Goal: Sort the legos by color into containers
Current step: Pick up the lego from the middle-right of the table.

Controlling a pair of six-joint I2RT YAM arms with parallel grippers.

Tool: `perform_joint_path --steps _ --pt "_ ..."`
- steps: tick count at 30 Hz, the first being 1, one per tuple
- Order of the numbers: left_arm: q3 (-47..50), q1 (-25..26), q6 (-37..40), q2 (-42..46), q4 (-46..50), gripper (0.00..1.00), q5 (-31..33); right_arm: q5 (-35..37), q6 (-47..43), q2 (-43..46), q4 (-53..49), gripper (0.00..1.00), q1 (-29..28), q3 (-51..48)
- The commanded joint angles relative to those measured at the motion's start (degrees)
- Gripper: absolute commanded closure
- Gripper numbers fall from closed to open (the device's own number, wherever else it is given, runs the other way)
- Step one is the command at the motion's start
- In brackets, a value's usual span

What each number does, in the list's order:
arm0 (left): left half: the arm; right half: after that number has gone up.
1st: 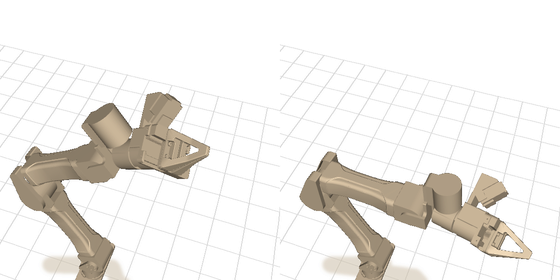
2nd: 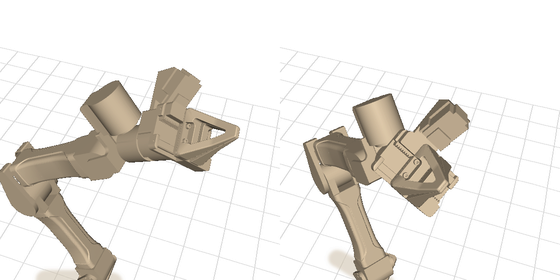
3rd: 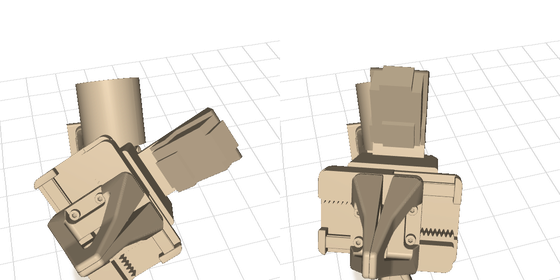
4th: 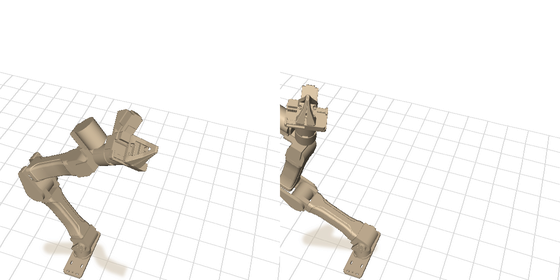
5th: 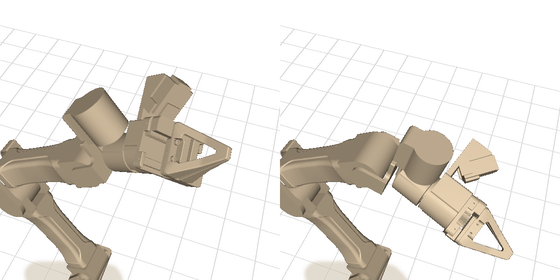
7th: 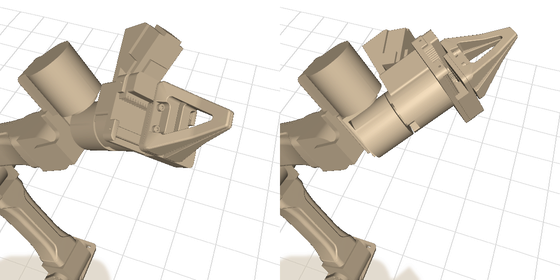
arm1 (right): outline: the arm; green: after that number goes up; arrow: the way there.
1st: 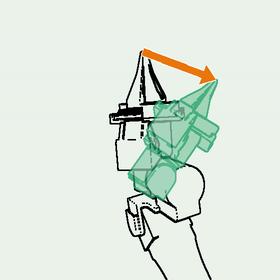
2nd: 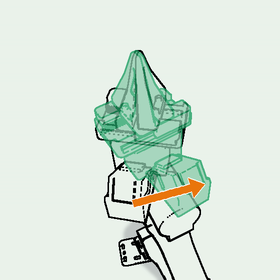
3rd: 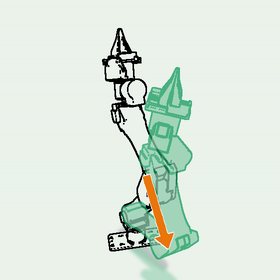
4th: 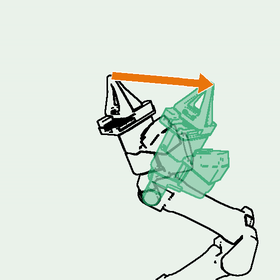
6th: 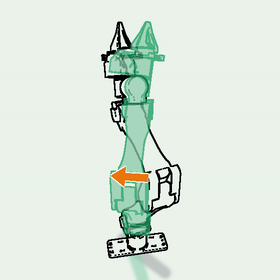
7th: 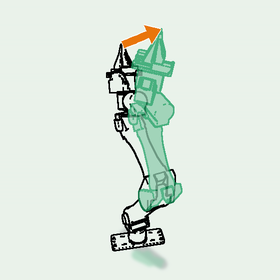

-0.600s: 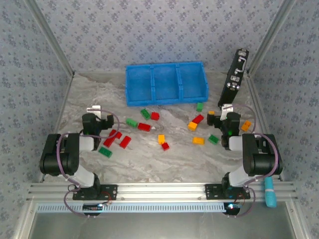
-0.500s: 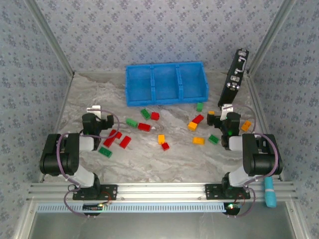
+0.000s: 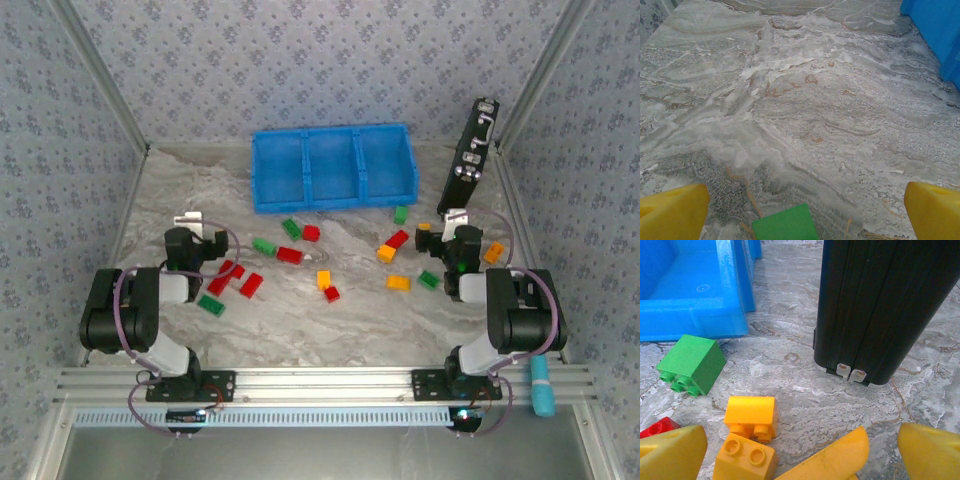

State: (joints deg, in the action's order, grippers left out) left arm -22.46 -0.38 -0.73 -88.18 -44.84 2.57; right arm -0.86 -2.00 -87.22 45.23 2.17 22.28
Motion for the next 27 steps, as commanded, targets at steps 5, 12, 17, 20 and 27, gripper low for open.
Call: perform_joint_path --steps 5,12,17,20,27 --pt "-1.4 -0.4 -0.5 0.2 -1.6 0.00 -0.3 0.0 0.2 0.0 0.2 0.00 0.2 0.5" --pt "-1.4 -0.3 -0.5 0.2 -1.5 0.00 -0.2 -0.1 0.3 0.0 0.1 0.00 0.3 0.6" --pt "-1.4 -0.3 -0.5 0.2 -1.6 0.00 -0.2 -0.1 0.3 0.0 0.1 0.00 0.4 0.5" --pt "-1.4 -0.3 -0.5 0.2 -1.5 0.00 -0.3 -0.3 0.3 0.0 0.1 0.01 0.5 0.5" --pt "-1.5 -1.0 -1.0 0.1 -1.1 0.00 -1.5 -0.2 0.2 2.4 -4.7 0.00 0.3 2.6"
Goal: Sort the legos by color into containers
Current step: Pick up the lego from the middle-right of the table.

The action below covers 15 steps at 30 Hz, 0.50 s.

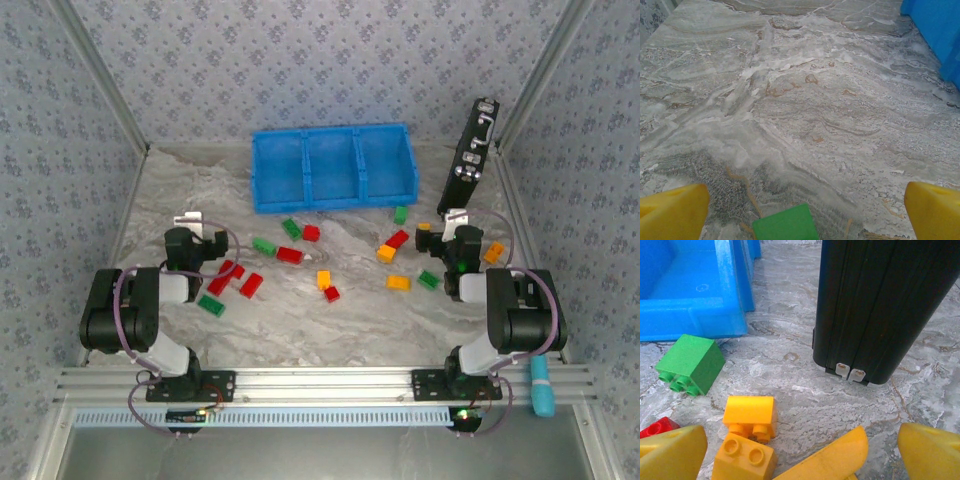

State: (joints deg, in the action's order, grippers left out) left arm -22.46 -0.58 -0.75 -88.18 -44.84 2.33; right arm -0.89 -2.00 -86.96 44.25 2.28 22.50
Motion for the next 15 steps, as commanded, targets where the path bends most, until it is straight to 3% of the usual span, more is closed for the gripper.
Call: perform_joint_path --steps 1,3,5,8,11,15 --pt "-1.5 -1.1 -1.0 0.1 -1.4 0.00 -1.9 0.1 0.2 3.8 -10.5 0.00 0.1 4.8" --pt "-3.2 -1.1 -0.9 1.8 2.6 0.00 -2.1 0.5 2.2 6.9 -26.1 0.00 0.2 12.0" --pt "-9.0 -1.0 -1.1 5.7 15.8 0.00 -0.6 -1.4 2.4 8.1 -38.4 0.00 0.0 19.0" --pt "-15.4 -0.4 -3.6 11.8 27.7 0.00 1.4 -3.7 3.8 10.4 -45.1 0.00 -0.5 22.1" --pt "-25.8 0.8 -12.2 17.6 45.1 0.00 3.8 -7.5 7.1 11.3 -51.5 0.00 -0.1 24.2" --pt "-37.0 6.0 -7.6 21.3 58.5 0.00 4.9 -8.8 14.3 13.0 -62.9 0.00 -1.5 26.5"
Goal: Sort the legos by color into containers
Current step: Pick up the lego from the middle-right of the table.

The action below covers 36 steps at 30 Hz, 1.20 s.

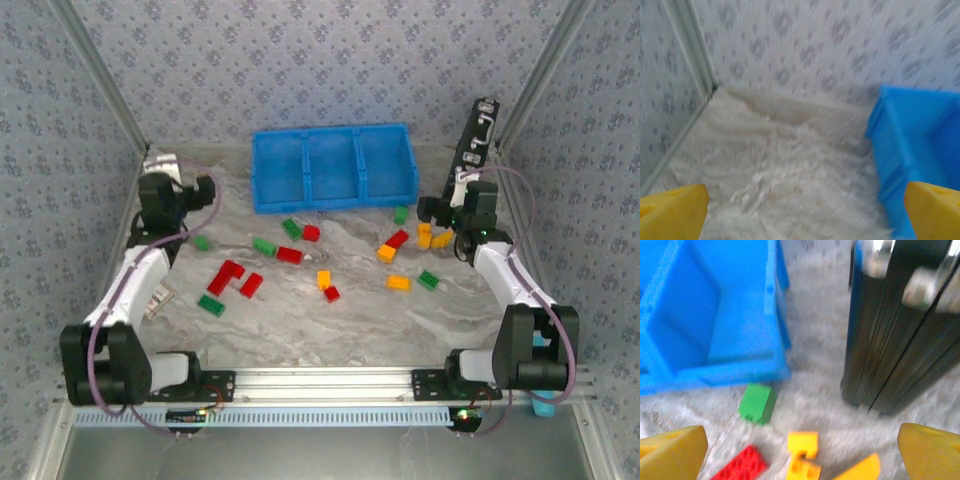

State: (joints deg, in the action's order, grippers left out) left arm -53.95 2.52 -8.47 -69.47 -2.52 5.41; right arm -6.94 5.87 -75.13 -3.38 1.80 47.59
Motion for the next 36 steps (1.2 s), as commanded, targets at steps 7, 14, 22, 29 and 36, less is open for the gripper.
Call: perform_joint_path --steps 7,14,22,29,36 --pt "-13.5 5.4 6.8 5.8 28.7 0.00 -1.8 4.5 28.3 12.5 -30.7 0.01 -5.5 -3.3" --pt "-9.5 7.8 7.9 8.8 25.4 0.00 -1.8 6.5 40.5 22.6 -37.3 0.05 -7.3 -11.0" --pt "-7.9 8.9 8.5 8.9 24.1 0.00 -1.7 6.2 40.6 19.4 -33.8 0.06 -7.4 -15.1" --pt "-7.2 8.9 11.0 10.5 24.5 0.00 0.6 6.9 37.9 11.2 -27.4 0.10 -7.1 -14.2" --pt "-6.6 8.9 12.5 11.1 24.7 0.00 2.0 6.9 35.0 4.9 -24.5 0.13 -6.9 -12.5"
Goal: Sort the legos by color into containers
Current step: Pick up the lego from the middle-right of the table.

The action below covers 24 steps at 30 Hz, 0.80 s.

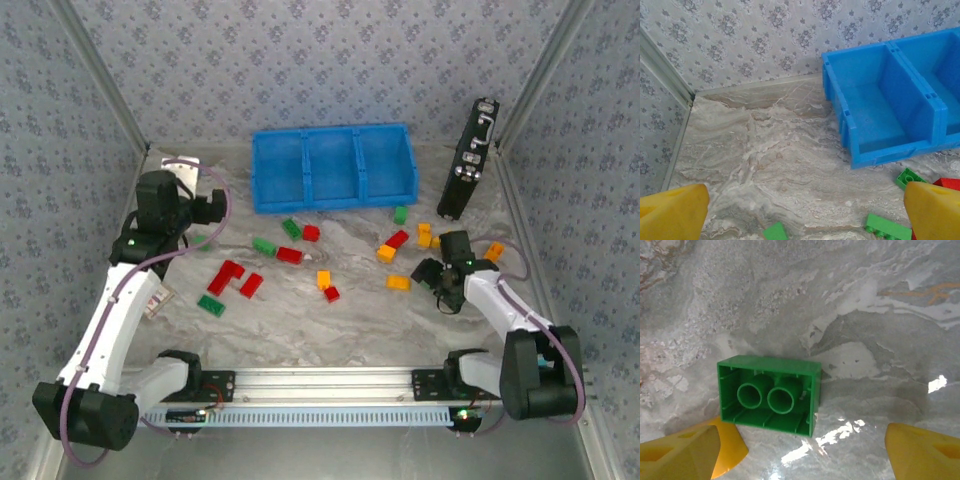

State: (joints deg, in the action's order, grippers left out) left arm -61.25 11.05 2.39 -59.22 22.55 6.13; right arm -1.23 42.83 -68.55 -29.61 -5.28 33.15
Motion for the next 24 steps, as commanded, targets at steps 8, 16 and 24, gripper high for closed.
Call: perform_joint_path --steps 8,16,24 --pt "0.3 0.4 2.6 0.4 -0.1 0.00 2.6 1.5 -5.3 -7.5 3.6 0.23 1.0 4.0" --pt "0.0 0.4 2.1 0.3 1.0 0.00 2.2 1.5 -6.4 -8.7 3.5 0.43 2.5 3.7" --pt "0.5 0.4 2.0 0.2 1.0 0.00 1.8 1.1 -10.2 -8.7 0.9 0.57 3.5 5.2"
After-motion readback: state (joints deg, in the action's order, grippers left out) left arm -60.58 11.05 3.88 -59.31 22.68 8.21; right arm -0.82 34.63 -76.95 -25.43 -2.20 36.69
